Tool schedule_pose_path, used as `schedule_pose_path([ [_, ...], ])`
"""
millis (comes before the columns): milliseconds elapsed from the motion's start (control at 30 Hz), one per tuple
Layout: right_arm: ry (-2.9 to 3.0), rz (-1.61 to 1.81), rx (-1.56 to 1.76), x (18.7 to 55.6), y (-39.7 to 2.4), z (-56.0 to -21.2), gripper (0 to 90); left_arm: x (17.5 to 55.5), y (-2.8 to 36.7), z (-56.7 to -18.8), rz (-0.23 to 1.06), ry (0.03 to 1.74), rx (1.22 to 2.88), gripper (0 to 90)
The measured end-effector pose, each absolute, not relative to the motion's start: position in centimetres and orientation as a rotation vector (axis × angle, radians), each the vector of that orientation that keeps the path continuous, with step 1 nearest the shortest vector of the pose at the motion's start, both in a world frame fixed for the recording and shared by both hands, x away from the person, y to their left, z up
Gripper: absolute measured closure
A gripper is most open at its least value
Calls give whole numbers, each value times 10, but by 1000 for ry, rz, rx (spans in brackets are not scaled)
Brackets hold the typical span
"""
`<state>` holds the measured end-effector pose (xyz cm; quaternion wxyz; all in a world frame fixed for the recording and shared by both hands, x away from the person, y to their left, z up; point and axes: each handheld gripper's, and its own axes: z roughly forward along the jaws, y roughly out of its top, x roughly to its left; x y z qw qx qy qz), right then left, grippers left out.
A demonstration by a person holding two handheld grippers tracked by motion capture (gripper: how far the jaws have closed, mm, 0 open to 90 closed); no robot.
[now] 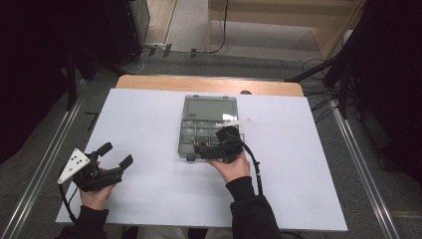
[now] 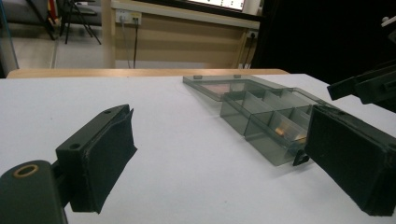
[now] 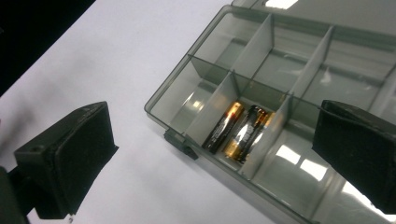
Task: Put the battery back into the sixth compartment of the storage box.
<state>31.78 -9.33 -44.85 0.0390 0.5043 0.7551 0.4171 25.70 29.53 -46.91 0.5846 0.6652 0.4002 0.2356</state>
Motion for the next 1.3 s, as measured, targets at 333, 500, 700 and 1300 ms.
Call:
schedule_pose_path([
  [333, 2279, 1201, 1473, 302, -119, -441, 0, 257, 295, -469, 552, 935, 1552, 80],
  [500, 2259, 1203, 1498, 297, -136, -440, 0, 257, 295, -469, 551, 936, 1551, 80],
  [700, 2237, 1136, 1502, 288, -157, -449, 0, 257, 295, -469, 553, 934, 1555, 80],
  [1300, 2074, 1234, 1449, 255, -214, -464, 10, 257, 294, -470, 551, 936, 1562, 80],
])
